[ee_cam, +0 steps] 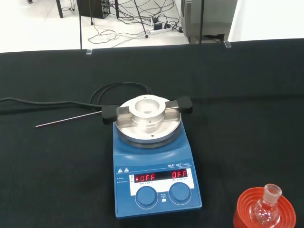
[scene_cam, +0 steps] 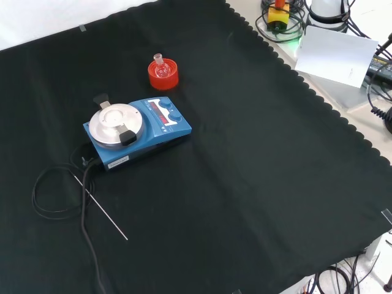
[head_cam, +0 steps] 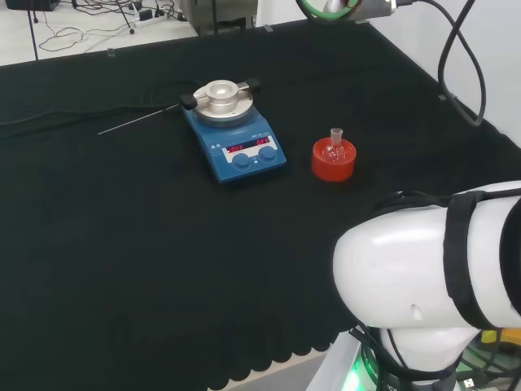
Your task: Pick up the round-bottom flask.
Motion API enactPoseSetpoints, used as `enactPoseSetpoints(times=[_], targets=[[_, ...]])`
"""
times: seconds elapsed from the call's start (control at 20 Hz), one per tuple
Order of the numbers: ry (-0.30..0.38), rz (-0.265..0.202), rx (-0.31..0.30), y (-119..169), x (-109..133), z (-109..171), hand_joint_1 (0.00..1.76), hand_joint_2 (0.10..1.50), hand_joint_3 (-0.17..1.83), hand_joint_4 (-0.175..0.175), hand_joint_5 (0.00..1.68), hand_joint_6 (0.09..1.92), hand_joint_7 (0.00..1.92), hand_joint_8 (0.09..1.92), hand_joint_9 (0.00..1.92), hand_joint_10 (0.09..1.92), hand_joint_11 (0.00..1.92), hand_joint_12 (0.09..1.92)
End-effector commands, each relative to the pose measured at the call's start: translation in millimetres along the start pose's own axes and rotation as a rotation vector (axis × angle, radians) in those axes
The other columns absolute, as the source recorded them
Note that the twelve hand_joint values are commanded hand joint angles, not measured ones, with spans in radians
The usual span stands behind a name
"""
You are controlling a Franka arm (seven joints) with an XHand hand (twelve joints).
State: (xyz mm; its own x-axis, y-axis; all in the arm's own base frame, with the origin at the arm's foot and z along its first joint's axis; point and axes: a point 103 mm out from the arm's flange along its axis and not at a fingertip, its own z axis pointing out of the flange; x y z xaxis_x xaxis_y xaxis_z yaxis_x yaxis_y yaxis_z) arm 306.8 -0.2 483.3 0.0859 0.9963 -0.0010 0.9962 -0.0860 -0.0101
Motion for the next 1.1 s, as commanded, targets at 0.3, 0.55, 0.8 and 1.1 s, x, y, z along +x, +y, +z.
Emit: enactPoseSetpoints(times=[0.3,0.55,0.8,1.1], targets=[[-0.003,0.009,-0.010,0,-4,1,0.11,1.25,0.36,-0.005,0.31,0.30,0.02,0.57,0.17,0.70,0.00,1.33],[-0.009,0.021,-0.005,1,-2,10,0.11,1.26,0.34,-0.006,0.31,0.29,0.02,0.57,0.17,0.70,0.00,1.33],[0.013,0.053,0.018,11,-12,34,0.11,1.27,0.31,-0.006,0.33,0.27,0.03,0.57,0.17,0.69,0.00,1.33],[0.021,0.093,0.057,35,-31,67,0.12,1.27,0.30,-0.007,0.34,0.26,0.03,0.57,0.17,0.69,0.00,1.33]])
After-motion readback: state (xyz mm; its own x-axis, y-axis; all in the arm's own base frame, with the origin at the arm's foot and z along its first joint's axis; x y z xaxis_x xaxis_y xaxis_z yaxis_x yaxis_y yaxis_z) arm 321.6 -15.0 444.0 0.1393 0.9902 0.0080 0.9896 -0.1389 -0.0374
